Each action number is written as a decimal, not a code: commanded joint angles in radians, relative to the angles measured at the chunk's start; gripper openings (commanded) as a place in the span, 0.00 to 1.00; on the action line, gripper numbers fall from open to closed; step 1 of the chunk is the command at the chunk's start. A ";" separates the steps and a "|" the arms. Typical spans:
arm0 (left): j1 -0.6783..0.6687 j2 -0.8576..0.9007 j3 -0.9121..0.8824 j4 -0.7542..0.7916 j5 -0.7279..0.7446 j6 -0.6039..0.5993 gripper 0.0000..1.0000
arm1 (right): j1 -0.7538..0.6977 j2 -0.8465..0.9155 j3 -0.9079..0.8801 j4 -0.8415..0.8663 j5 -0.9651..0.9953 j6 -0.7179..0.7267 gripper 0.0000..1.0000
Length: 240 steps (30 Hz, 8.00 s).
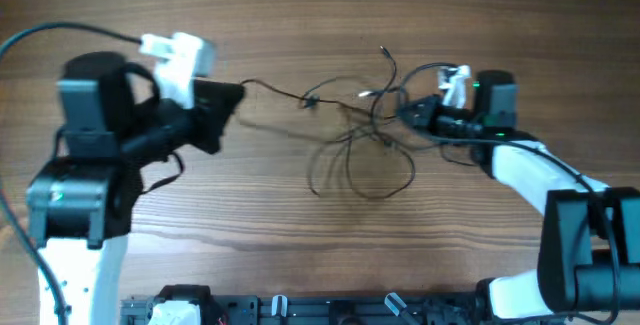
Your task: Untangle cables
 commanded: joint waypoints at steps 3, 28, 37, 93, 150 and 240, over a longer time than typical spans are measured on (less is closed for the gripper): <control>0.198 0.002 0.003 0.011 -0.015 -0.045 0.04 | -0.142 0.007 0.000 -0.040 -0.035 -0.091 0.05; 0.034 0.438 0.003 0.039 -0.007 -0.542 0.99 | -0.398 -0.242 0.002 -0.319 0.009 -0.298 1.00; -0.364 0.765 0.001 0.042 -0.335 0.261 0.86 | -0.398 -0.447 0.002 -0.383 0.100 -0.307 1.00; -0.018 0.362 0.074 0.010 -0.013 -0.028 0.37 | -0.275 -0.029 0.003 -0.334 0.135 -0.507 1.00; -0.108 0.246 0.083 0.400 0.116 -0.196 0.04 | 0.325 -0.047 0.028 -0.175 0.132 -0.621 0.04; -0.089 0.333 0.082 0.247 0.517 -0.466 0.04 | 0.372 -0.023 0.244 0.123 -0.290 -0.895 0.99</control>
